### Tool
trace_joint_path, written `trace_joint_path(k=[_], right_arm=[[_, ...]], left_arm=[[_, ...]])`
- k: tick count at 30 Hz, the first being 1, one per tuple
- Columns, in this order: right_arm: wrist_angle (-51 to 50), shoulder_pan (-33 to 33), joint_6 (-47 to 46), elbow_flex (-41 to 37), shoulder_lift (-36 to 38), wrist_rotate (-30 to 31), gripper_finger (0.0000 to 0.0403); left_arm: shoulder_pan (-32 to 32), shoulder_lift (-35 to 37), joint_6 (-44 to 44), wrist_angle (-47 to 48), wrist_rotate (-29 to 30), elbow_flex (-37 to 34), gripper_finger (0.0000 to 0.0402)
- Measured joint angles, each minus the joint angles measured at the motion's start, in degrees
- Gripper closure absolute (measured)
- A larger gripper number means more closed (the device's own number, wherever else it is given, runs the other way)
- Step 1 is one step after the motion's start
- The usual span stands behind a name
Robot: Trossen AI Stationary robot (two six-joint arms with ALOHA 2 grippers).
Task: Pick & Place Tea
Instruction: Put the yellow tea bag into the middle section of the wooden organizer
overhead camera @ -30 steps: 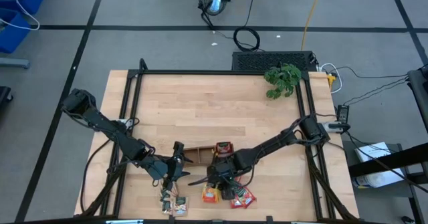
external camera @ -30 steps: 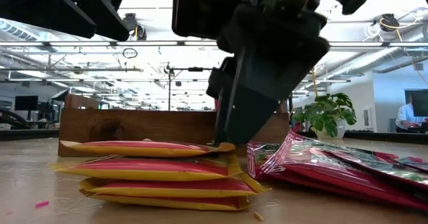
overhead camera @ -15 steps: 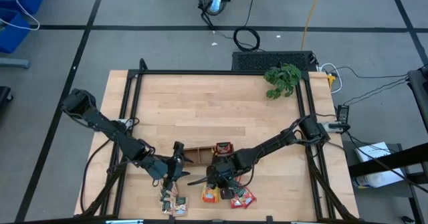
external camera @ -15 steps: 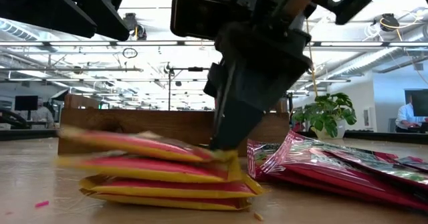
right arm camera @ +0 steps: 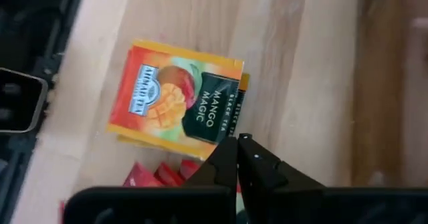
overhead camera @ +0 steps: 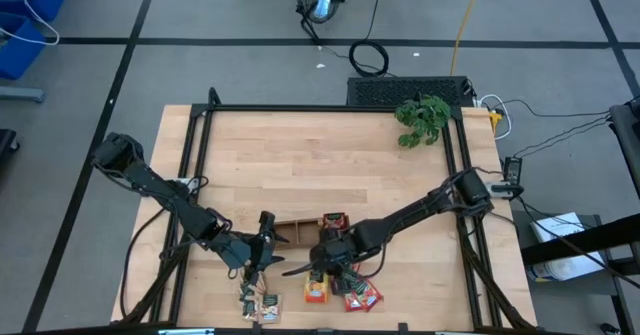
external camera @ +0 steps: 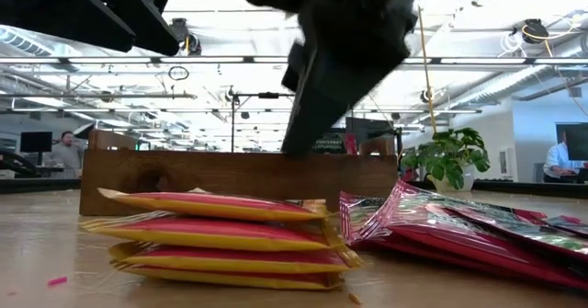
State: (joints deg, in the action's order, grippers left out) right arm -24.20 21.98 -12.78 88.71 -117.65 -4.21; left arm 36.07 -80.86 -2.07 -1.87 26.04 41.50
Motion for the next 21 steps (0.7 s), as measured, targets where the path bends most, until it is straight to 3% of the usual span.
trace_joint_path(k=[4, 8, 17, 21], right_arm=[[0.2, 0.5, -0.3, 0.0, 1.3, 2.7, 0.0403], [0.5, 1.6, -3.8, 0.0, 0.6, 1.0, 0.0383], [0.6, 2.4, -16.1, -0.1, -0.1, 1.6, 0.0237], [0.8, 2.4, -18.9, 0.0, -1.5, 0.8, 0.0200]], left_arm=[[0.0, 0.0, 0.0, 0.0, 0.0, 0.0, 0.0174], [0.0, 0.0, 0.3, 0.2, 0.0, 0.0, 0.0174], [0.0, 0.0, 0.7, 0.3, 0.0, 0.0, 0.0174], [0.0, 0.0, 0.8, 0.4, 0.0, 0.0, 0.0174]])
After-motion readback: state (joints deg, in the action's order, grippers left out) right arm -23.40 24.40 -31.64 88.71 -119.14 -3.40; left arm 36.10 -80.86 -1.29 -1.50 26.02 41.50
